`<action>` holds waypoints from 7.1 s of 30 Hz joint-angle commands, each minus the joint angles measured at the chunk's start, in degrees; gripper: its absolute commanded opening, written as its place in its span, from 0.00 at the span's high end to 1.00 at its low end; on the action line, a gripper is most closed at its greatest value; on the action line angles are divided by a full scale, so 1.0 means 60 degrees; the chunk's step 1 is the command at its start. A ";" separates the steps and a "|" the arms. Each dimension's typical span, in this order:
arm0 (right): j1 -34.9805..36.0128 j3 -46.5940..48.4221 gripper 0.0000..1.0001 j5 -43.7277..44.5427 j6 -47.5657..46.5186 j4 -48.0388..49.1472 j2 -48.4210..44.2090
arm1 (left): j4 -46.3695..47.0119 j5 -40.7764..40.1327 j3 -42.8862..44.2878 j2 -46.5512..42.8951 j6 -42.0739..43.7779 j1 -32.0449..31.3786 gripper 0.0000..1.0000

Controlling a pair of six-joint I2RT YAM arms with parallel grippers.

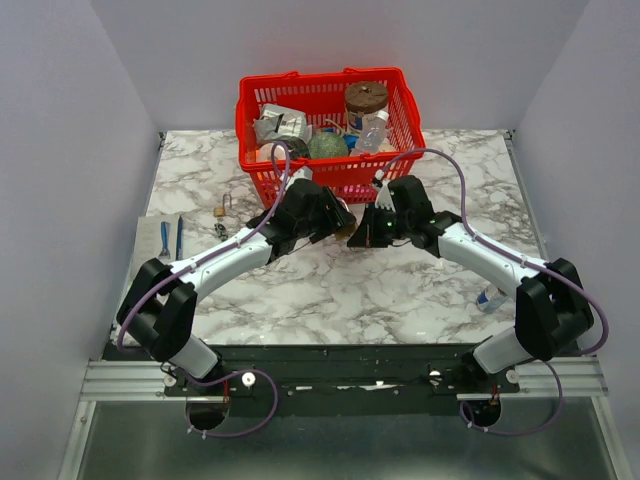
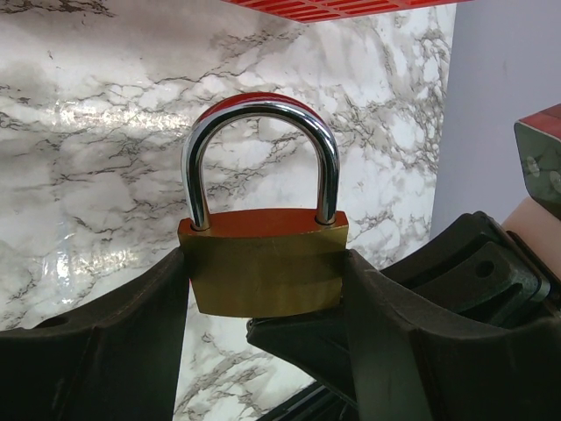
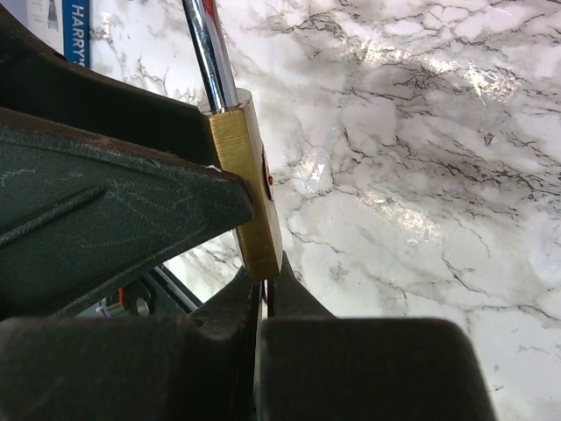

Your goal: Unlock with the key

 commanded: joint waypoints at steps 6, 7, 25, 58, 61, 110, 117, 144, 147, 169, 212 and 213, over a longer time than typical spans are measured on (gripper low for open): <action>-0.0231 -0.0015 0.99 0.0500 -0.0095 0.2649 -0.0625 | -0.0158 0.1702 -0.0021 -0.0243 -0.0006 -0.0561 1.00; -0.0216 -0.0103 0.99 0.0369 -0.0095 0.2823 -0.0669 | 0.0032 0.1803 -0.0080 -0.0287 -0.0006 -0.0560 1.00; -0.0670 -0.0397 0.99 -0.1873 0.0344 0.3791 -0.1914 | 0.3446 0.3503 -0.1413 -0.1693 0.0272 -0.0209 1.00; -0.0904 -0.0309 0.34 -0.2870 -0.0697 0.2503 -0.2440 | 0.2772 0.3166 -0.1750 -0.1913 0.0375 0.0479 1.00; -0.0904 -0.0324 0.27 -0.2826 -0.0550 0.2503 -0.2690 | 0.3094 0.3502 -0.2057 -0.2059 0.0404 0.0757 1.00; -0.0231 0.2064 0.23 -0.1831 -0.1984 -0.1599 -0.2647 | 0.2392 0.9173 -0.1545 -0.3055 0.2528 0.1651 1.00; 0.0223 0.1421 0.23 -0.1391 -0.2292 -0.1746 -0.2617 | 0.2567 0.9011 -0.1604 -0.3085 0.2455 0.1666 1.00; -0.0245 0.0130 0.25 -0.0498 -0.2409 -0.1628 -0.3364 | 0.0928 0.6845 -0.1751 -0.3642 0.3186 0.1871 1.00; -0.0231 0.0218 0.28 -0.0088 -0.2220 -0.1862 -0.3146 | 0.0765 0.6828 -0.1633 -0.3554 0.3291 0.1857 1.00; 0.0369 0.1946 0.33 0.0177 -0.1633 -0.1760 0.0033 | 0.2772 0.7502 -0.2190 -0.3583 0.2177 0.1710 1.00; 0.0560 0.0688 0.20 -0.0543 -0.1824 -0.0529 -0.0551 | -0.1235 0.3167 -0.2000 -0.3027 0.2790 0.2559 1.00; 0.0575 0.0614 0.20 -0.0396 -0.1736 -0.0559 -0.0668 | -0.1603 0.3007 -0.1912 -0.2910 0.2995 0.2676 1.00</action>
